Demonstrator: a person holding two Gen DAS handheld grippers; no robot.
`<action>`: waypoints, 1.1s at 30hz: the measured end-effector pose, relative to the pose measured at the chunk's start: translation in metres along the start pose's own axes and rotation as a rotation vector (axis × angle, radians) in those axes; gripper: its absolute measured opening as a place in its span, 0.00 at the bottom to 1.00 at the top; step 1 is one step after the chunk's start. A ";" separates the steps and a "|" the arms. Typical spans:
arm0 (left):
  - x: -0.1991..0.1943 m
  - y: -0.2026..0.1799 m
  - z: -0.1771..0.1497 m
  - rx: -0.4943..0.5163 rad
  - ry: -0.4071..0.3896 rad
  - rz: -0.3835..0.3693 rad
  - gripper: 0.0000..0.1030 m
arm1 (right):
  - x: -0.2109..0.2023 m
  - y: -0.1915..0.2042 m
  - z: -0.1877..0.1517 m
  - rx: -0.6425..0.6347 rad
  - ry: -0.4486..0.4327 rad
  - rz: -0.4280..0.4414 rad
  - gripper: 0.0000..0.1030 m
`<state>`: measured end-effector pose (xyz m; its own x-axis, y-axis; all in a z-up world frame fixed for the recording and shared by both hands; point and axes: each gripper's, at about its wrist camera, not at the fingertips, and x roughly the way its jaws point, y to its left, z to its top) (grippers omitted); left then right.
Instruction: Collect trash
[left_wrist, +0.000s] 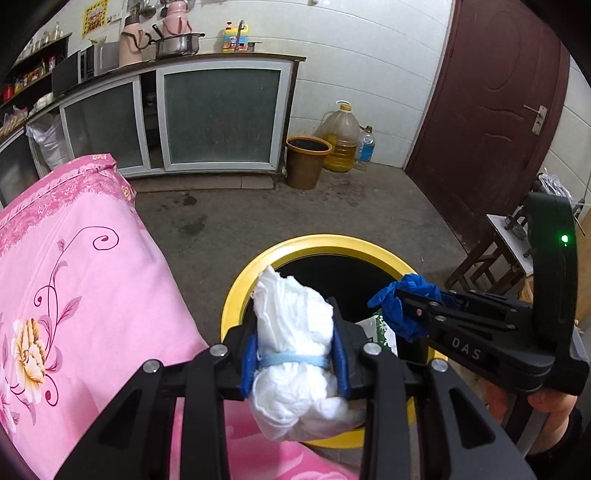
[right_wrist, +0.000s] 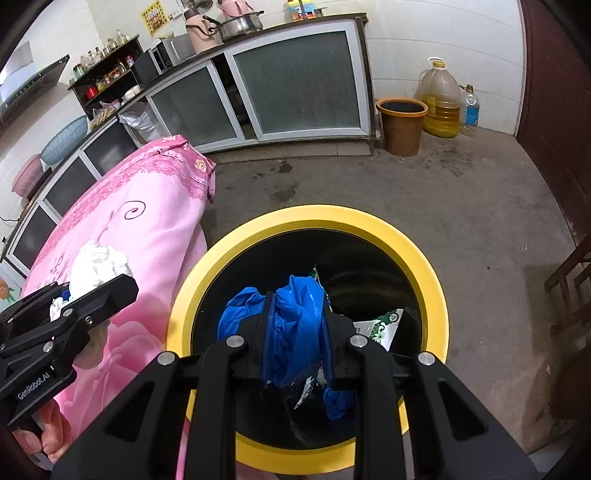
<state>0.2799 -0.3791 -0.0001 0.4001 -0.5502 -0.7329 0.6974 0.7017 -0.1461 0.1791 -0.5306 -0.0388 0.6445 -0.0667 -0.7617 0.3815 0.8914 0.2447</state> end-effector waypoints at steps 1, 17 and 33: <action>0.000 0.001 0.000 -0.006 -0.001 0.001 0.36 | 0.001 0.000 0.000 -0.002 0.006 -0.002 0.22; -0.057 0.035 -0.015 -0.129 -0.154 0.061 0.92 | -0.029 -0.009 -0.016 0.068 -0.047 -0.080 0.63; -0.203 0.062 -0.100 -0.189 -0.336 0.381 0.92 | -0.115 0.050 -0.069 -0.013 -0.380 -0.137 0.92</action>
<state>0.1824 -0.1784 0.0727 0.7937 -0.3335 -0.5087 0.3588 0.9320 -0.0512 0.0786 -0.4473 0.0198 0.7881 -0.3440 -0.5104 0.4740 0.8682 0.1467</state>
